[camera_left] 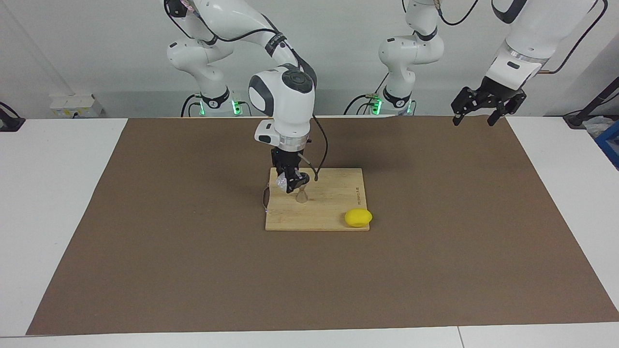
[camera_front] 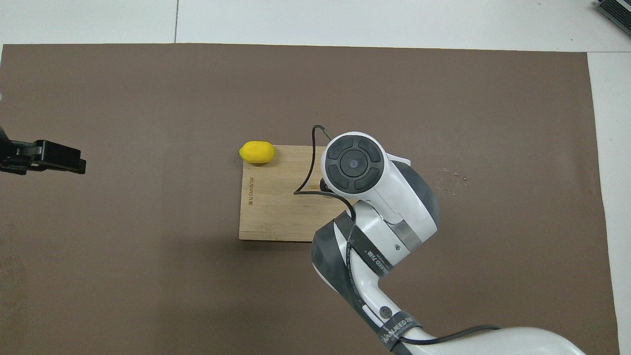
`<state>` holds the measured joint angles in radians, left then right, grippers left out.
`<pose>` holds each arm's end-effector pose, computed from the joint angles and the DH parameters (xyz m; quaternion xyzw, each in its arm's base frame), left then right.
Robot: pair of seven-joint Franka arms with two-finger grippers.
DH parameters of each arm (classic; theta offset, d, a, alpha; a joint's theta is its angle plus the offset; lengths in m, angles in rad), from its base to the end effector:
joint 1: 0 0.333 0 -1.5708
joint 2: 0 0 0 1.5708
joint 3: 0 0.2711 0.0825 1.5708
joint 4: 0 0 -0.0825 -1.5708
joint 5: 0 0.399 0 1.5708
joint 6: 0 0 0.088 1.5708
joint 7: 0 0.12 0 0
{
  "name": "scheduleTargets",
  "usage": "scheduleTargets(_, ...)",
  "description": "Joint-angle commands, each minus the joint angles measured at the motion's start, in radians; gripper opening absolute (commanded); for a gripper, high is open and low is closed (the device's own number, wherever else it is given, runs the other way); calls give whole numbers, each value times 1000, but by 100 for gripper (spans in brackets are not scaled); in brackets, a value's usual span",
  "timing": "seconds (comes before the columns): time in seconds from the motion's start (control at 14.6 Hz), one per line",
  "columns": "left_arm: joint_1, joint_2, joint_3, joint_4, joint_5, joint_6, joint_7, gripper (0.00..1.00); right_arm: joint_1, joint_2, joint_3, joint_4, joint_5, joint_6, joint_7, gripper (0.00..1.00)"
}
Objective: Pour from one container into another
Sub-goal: 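Tilt the glass over the metal cup with the right gripper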
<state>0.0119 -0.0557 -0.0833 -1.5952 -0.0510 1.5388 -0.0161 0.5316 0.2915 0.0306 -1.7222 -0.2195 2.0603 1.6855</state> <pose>0.5495 -0.0467 0.5832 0.9993 -0.0284 -0.0015 0.0231 0.5554 0.3321 0.3581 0.8673 -0.4884 0.0944 0.0193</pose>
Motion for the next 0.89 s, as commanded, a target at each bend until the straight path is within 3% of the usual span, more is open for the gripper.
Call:
scheduleTargets(0.0,17,-23,-12,-12,19,-11,10,100,-4,9,8,41,-9,-26,54,0)
scheduleTargets(0.82,17,-23,-12,-12,17,-23,11,100,-76,6,3,47,261,-26,51,0)
